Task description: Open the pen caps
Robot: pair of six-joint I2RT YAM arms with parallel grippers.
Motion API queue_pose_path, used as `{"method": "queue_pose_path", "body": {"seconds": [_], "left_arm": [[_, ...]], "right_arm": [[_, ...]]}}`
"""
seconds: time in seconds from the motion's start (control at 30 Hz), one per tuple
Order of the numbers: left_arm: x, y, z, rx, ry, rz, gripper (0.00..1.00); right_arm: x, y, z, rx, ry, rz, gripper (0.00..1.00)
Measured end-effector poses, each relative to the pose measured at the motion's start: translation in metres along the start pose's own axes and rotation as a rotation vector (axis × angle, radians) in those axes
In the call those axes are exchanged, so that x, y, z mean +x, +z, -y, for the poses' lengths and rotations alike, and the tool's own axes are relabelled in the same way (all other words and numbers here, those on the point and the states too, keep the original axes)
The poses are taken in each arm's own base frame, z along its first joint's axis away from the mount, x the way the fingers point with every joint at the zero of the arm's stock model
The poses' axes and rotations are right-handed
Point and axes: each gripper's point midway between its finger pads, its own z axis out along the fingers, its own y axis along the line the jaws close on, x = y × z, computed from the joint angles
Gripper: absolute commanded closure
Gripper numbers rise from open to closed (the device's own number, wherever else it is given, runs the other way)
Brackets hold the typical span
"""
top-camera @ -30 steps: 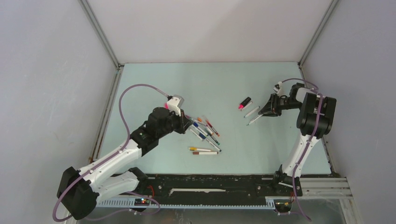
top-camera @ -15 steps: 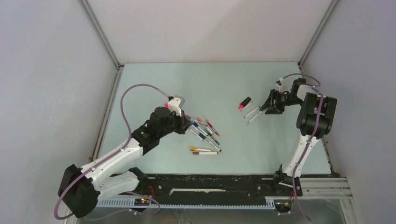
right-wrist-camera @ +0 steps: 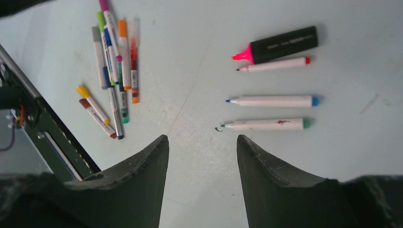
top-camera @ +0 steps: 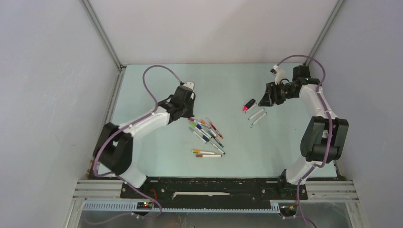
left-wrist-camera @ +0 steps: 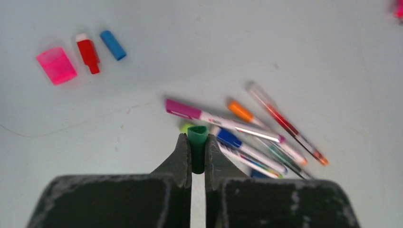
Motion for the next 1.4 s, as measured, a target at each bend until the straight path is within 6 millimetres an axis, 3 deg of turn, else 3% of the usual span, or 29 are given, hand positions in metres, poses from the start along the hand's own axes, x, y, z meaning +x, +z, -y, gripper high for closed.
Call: {"method": "queue_pose_path", "body": {"seconds": [0.13,0.33,0.77,0.9,1.23,1.3,1.4], "left_arm": [[-0.004,0.037,-0.02,-0.096,-0.036,-0.081,0.99],[-0.008,0.076,-0.038,-0.167,-0.076,-0.157,0.96],[-0.014,0.121,-0.055,-0.207,-0.128,-0.226,0.84],[-0.009,0.125,-0.061,-0.22,-0.131,-0.251,0.75],[-0.006,0.121,-0.061,-0.204,-0.134,-0.271,0.68],[-0.013,0.116,-0.059,-0.193,-0.132,-0.252,0.66],[-0.024,0.09,-0.054,-0.151,-0.127,-0.189,0.63]], "right_arm": [[0.005,0.008,-0.021,-0.036,-0.068,-0.025,0.43],[0.019,0.008,-0.024,-0.047,-0.066,-0.051,0.43],[0.011,-0.001,-0.035,-0.056,-0.12,-0.017,0.43],[0.012,0.0,-0.036,-0.059,-0.124,-0.019,0.43],[0.013,0.001,-0.039,-0.066,-0.132,-0.028,0.43],[0.014,0.001,-0.04,-0.07,-0.138,-0.032,0.43],[0.014,0.002,-0.043,-0.077,-0.154,-0.033,0.43]]}}
